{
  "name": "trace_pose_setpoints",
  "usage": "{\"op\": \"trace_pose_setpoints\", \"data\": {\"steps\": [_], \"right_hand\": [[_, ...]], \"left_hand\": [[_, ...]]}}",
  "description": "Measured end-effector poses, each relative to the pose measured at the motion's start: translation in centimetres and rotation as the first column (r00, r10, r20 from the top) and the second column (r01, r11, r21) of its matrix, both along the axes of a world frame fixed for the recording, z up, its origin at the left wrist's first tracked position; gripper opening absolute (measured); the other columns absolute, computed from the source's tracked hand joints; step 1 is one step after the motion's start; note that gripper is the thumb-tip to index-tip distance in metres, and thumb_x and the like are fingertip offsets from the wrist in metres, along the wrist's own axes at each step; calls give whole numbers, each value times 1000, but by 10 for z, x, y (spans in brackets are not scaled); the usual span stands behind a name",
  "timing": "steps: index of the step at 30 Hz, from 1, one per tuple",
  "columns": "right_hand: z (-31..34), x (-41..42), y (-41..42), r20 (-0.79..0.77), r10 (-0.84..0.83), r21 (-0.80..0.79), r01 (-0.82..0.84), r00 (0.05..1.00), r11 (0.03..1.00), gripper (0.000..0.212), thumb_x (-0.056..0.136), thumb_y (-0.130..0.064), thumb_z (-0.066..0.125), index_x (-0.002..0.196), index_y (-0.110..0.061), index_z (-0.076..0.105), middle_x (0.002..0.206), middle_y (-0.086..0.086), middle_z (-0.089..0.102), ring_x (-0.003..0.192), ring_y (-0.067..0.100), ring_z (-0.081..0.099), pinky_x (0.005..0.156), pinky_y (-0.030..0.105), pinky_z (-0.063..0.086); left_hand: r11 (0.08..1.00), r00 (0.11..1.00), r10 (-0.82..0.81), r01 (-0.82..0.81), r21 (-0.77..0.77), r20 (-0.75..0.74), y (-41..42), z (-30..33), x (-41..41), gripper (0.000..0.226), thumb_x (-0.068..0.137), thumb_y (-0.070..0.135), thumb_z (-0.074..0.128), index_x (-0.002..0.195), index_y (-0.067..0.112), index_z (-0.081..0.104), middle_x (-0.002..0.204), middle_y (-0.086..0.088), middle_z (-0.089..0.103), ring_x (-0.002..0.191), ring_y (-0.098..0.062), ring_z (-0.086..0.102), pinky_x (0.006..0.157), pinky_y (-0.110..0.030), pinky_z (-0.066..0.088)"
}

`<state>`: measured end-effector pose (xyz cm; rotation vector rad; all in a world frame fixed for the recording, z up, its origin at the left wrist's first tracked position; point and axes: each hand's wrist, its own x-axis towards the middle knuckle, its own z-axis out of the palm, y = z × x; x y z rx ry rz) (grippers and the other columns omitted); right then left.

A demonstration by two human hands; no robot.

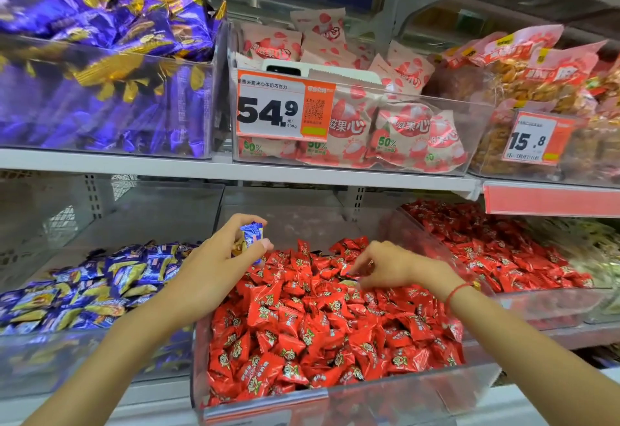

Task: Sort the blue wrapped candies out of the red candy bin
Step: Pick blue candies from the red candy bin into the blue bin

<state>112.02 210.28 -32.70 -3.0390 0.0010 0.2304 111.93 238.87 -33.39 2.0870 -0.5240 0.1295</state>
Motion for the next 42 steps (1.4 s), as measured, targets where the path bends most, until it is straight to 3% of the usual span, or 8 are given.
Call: {"op": "trace_pose_setpoints", "data": {"steps": [7, 11, 17, 23, 29, 34, 37, 42], "right_hand": [[-10, 3, 18, 38, 40, -119, -35, 998, 992, 19, 84, -39, 69, 97, -25, 74, 108, -3, 70, 104, 18, 62, 83, 31, 48], [4, -7, 21, 195, 52, 233, -98, 979, 968, 19, 87, -35, 68, 91, -19, 77, 89, -5, 73, 69, -3, 58, 72, 21, 48], [26, -29, 84, 114, -85, 944, -81, 990, 320, 15, 85, -21, 71, 100, -19, 72, 94, -5, 74, 86, 4, 69, 77, 17, 55], [11, -28, 125, 88, -211, 990, -62, 974, 128, 21, 79, -25, 77, 95, -11, 76, 92, 2, 75, 91, 12, 70, 82, 21, 55], [21, -27, 93, 29, -98, 965, -2, 995, 262, 23, 93, -33, 60, 105, -19, 74, 87, -3, 71, 73, 7, 62, 73, 21, 53], [8, -1, 11, 187, -271, 340, 196, 944, 920, 9, 87, -24, 67, 86, -23, 75, 96, 0, 74, 87, 17, 69, 85, 33, 55], [-17, 6, -3, 124, -286, -74, 296, 950, 952, 32, 81, -40, 70, 106, -19, 69, 112, 3, 66, 106, 27, 62, 90, 36, 51], [-33, 14, 0, 186, -149, -61, 163, 971, 985, 21, 83, -25, 66, 104, -25, 64, 110, -1, 67, 108, 23, 61, 90, 34, 49]], "left_hand": [[1000, 1000, -16, 16, 24, 7, 2, -1, 2, 16, 89, 52, 55, 106, 50, 55, 87, 25, 66, 86, -4, 63, 89, -39, 47], [999, 999, -29, 29, 23, 17, 3, -1, 2, 12, 89, 53, 54, 101, 50, 55, 89, 23, 66, 87, -5, 64, 91, -42, 47], [998, 998, -47, 46, 36, 33, 3, 1, -2, 15, 94, 52, 46, 109, 49, 48, 80, 27, 64, 73, 4, 57, 82, -37, 46], [997, 998, -60, 58, 44, 28, 5, 3, -5, 40, 82, 78, 39, 118, 62, 36, 104, -12, 66, 94, -22, 63, 90, -46, 48], [994, 998, -58, 55, 95, 29, 1, 4, -4, 11, 94, 49, 47, 102, 41, 46, 78, 17, 68, 77, -18, 62, 74, -34, 47], [995, 996, -83, 81, 52, 37, 3, 1, -2, 9, 94, 47, 49, 100, 42, 48, 79, 9, 67, 80, -29, 61, 79, -48, 48], [995, 994, -98, 97, 29, 50, 3, 0, -1, 11, 92, 50, 51, 101, 45, 48, 81, -5, 66, 82, -32, 61, 81, -54, 48], [993, 991, -119, 119, 8, 59, 4, -2, 0, 19, 87, 55, 52, 103, 44, 51, 86, 0, 66, 82, -24, 63, 83, -51, 50]]}}
